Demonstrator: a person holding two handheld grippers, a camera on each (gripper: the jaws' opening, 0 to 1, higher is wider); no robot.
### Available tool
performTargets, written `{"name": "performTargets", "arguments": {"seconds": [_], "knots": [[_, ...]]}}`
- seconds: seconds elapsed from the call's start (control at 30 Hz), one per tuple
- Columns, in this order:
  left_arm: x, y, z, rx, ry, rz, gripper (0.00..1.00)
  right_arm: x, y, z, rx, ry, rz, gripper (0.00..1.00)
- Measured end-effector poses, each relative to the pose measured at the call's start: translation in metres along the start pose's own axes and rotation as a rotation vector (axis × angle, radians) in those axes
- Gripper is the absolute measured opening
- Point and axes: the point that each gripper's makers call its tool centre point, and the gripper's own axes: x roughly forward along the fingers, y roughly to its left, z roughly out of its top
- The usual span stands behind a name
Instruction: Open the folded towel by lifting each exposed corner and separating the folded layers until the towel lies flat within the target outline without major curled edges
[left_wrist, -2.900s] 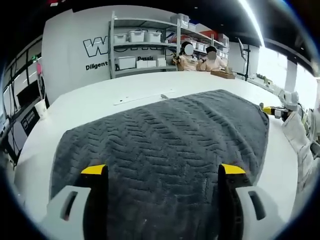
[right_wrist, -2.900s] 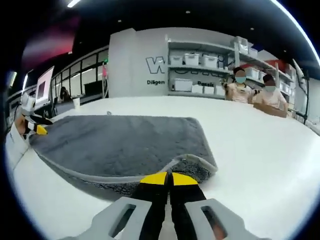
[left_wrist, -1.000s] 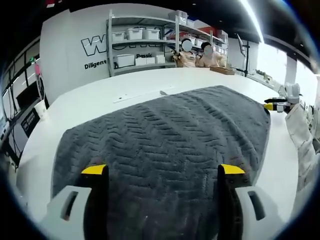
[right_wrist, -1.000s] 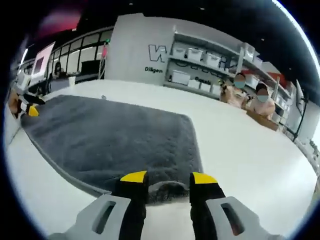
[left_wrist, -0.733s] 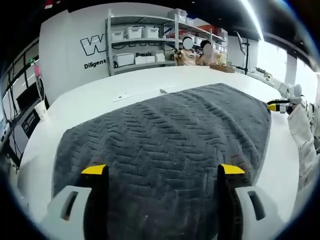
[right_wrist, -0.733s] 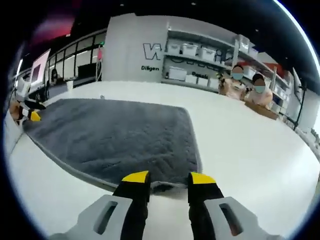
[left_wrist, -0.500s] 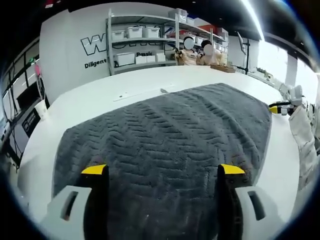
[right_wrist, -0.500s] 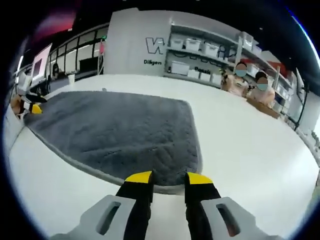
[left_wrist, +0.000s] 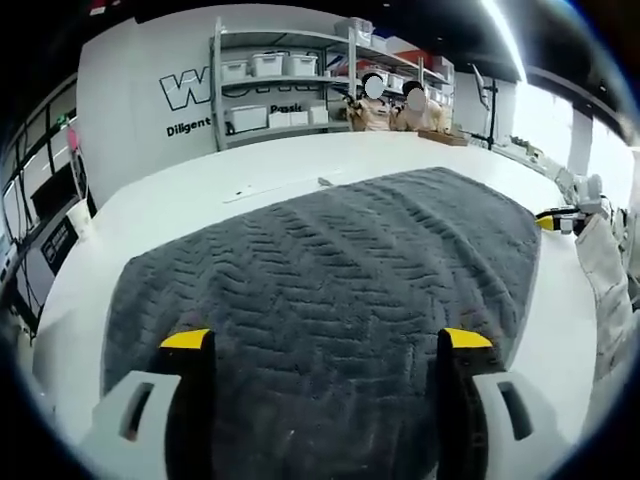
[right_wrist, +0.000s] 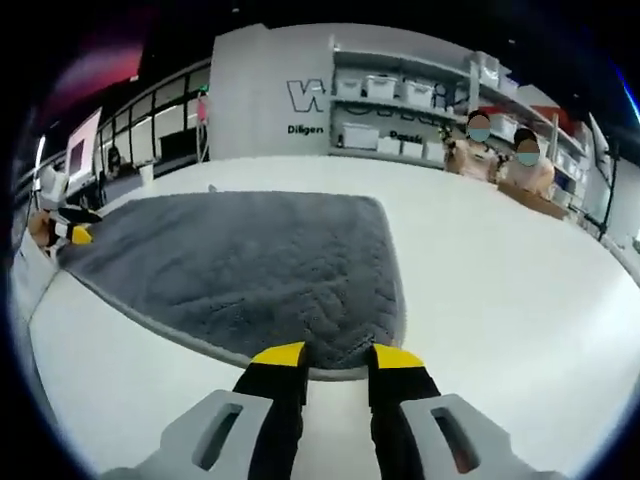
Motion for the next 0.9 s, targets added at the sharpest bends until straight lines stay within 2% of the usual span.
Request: {"name": "performTargets", "arguments": {"seconds": [0.1,0.17,0.2,0.3,0.43,0.53,0.57,0.63,0.7,0.77,0.9], "knots": [[-0.005,0.0,0.004,0.0,-0.014,-0.005,0.91,-0.001,-0.006,0.003,-0.046,-0.003,-0.042,0.29],[-0.007,0.003,0.007,-0.01,-0.035,-0.002,0.91,-0.003,-0.006,0.004,-0.047,-0.01,-0.051,0.35],[-0.01,0.007,0.01,-0.026,-0.053,0.011,0.91,-0.005,-0.004,0.006,-0.048,-0.016,-0.045,0.36],[-0.016,0.011,0.004,-0.034,-0.047,0.022,0.91,-0.01,0.001,0.018,-0.042,-0.081,-0.022,0.38],[-0.023,0.01,-0.004,-0.07,-0.065,0.041,0.9,-0.014,0.014,0.028,-0.049,-0.129,0.011,0.4],[-0.029,0.002,-0.015,-0.07,-0.06,0.037,0.91,-0.012,0.026,0.033,-0.044,-0.152,0.059,0.54],[-0.03,0.002,-0.017,-0.07,-0.059,0.036,0.91,-0.011,0.028,0.033,-0.037,-0.151,0.066,0.62],[-0.036,-0.001,-0.025,-0.073,-0.056,0.037,0.92,-0.007,0.029,0.033,-0.034,-0.144,0.072,0.68],[-0.041,0.0,-0.033,-0.073,-0.056,0.043,0.94,-0.002,0.03,0.03,-0.055,-0.125,0.07,0.66],[-0.049,0.004,-0.038,-0.092,-0.074,0.066,0.98,0.003,0.03,0.028,-0.061,-0.113,0.07,0.69],[-0.071,0.018,-0.042,-0.149,-0.145,0.12,0.98,0.013,0.04,0.025,-0.061,-0.086,0.125,0.74]]}}
